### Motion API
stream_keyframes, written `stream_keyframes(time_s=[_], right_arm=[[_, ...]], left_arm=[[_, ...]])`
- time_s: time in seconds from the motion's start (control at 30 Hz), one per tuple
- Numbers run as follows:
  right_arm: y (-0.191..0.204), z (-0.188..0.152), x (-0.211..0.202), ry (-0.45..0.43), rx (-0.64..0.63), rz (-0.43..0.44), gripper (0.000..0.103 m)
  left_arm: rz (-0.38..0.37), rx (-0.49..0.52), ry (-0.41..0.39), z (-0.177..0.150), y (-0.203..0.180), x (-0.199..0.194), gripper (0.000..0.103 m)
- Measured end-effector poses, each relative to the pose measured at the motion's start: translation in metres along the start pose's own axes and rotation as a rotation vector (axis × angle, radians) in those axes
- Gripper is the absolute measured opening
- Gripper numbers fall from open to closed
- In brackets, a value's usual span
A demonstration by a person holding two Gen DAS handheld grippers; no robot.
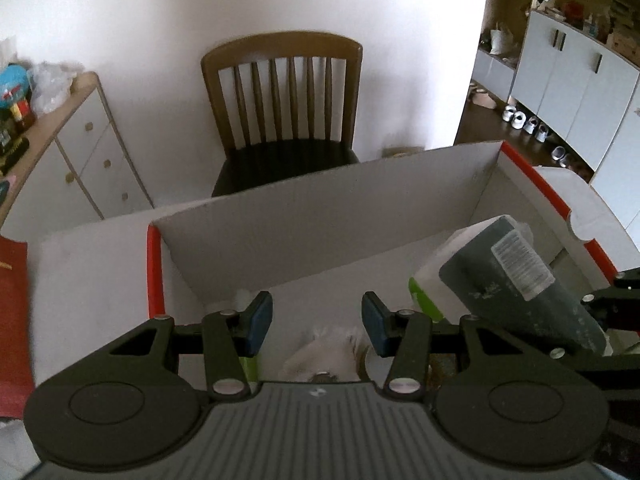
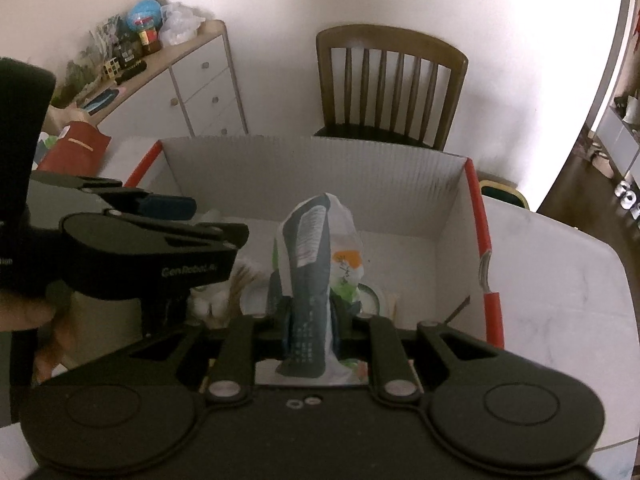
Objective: Organize objects
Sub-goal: 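Carry the snack packet and white-green bag over the red box and lower them, then open both grippers to drop the packet and bag into the box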
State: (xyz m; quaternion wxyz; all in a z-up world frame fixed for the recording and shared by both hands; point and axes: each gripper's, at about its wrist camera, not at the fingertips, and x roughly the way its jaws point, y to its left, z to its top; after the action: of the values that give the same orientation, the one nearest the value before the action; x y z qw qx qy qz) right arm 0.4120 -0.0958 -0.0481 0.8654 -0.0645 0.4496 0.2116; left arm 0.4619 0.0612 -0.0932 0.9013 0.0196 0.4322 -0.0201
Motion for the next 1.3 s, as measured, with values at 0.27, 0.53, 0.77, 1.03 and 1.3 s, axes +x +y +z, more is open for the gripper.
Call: stream_keyframes(time_s=[0.27, 0.53, 0.77, 1.03, 1.3], right_arm=[[-0.002, -0.001, -0.008, -0.01, 0.007, 0.008, 0.021], [-0.007, -0.004, -0.024, -0.029, -0.01, 0.011, 0.035], [-0.008, -0.011, -0.043, -0.064, -0.02, 0.019, 0.062], [-0.008, -0.016, -0.063, -0.078, -0.032, 0.028, 0.062], [-0.009, -0.027, -0.085, -0.104, -0.041, 0.043, 0.062]], left_arm=[[-0.02, -0.055, -0.003, -0.004, 0.006, -0.008, 0.049], [-0.044, -0.072, -0.049, -0.007, 0.005, -0.031, 0.059], [-0.054, -0.082, -0.072, -0.013, 0.005, -0.053, 0.061], [-0.073, -0.079, -0.097, -0.023, 0.001, -0.083, 0.061], [-0.1, -0.071, -0.121, -0.036, -0.008, -0.112, 0.061]])
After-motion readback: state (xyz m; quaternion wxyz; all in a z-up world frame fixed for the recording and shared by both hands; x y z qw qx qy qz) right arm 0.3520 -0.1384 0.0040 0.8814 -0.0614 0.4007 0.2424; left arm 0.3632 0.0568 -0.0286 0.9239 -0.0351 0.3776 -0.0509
